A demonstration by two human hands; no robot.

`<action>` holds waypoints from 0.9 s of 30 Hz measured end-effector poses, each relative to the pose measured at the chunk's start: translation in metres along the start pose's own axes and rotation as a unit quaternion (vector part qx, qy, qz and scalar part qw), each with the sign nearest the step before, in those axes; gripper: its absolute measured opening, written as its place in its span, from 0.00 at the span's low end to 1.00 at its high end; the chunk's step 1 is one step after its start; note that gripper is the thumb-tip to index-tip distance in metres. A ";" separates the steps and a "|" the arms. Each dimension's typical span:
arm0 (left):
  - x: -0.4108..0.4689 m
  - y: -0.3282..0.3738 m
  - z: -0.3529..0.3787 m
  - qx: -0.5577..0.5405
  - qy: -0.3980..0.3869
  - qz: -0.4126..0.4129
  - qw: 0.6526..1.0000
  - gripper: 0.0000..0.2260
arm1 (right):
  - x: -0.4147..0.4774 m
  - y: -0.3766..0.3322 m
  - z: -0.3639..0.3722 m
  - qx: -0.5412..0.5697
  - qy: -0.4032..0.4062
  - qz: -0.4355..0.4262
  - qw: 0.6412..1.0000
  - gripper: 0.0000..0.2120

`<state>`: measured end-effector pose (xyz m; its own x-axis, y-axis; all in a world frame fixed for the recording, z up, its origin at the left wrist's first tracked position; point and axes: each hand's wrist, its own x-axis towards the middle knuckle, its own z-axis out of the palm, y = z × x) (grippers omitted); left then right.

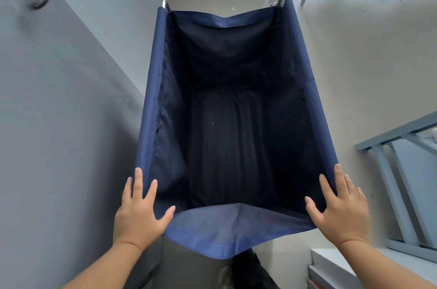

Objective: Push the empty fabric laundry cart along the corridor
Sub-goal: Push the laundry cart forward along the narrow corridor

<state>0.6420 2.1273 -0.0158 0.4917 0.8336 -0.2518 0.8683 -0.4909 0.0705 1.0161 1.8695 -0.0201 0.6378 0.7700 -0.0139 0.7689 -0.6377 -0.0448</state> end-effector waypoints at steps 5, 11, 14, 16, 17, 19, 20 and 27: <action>0.032 0.005 -0.005 0.003 -0.002 -0.005 1.000 0.41 | 0.033 0.001 0.003 0.007 0.014 -0.002 1.000 0.30; 0.070 0.013 -0.018 0.005 -0.007 -0.009 1.000 0.43 | 0.074 0.002 0.006 0.016 0.027 -0.007 0.999 0.30; 0.090 0.018 -0.023 0.008 -0.008 -0.013 1.000 0.43 | 0.096 0.003 0.007 0.019 0.033 -0.007 0.999 0.30; 0.103 0.020 -0.026 0.010 -0.007 -0.016 1.000 0.43 | 0.110 0.002 0.006 0.023 0.032 -0.008 0.999 0.30; 0.109 0.021 -0.028 0.012 -0.006 -0.016 1.000 0.43 | 0.117 0.002 0.006 0.024 0.032 -0.009 0.999 0.30; 0.120 0.022 -0.030 0.016 -0.003 -0.017 1.000 0.43 | 0.130 0.001 0.005 0.027 0.036 -0.012 0.999 0.30; 0.127 0.023 -0.031 0.017 -0.002 -0.018 1.000 0.43 | 0.137 0.001 0.005 0.028 0.037 -0.011 0.999 0.30; 0.169 0.028 -0.039 0.020 0.008 -0.014 1.000 0.42 | 0.181 -0.002 0.006 0.030 0.041 -0.017 0.999 0.29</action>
<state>0.7520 2.2643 -0.0187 0.4679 0.8514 -0.2372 0.8790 -0.4763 0.0242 1.1298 2.0100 -0.0283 0.6146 0.7857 0.0707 0.7879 -0.6069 -0.1039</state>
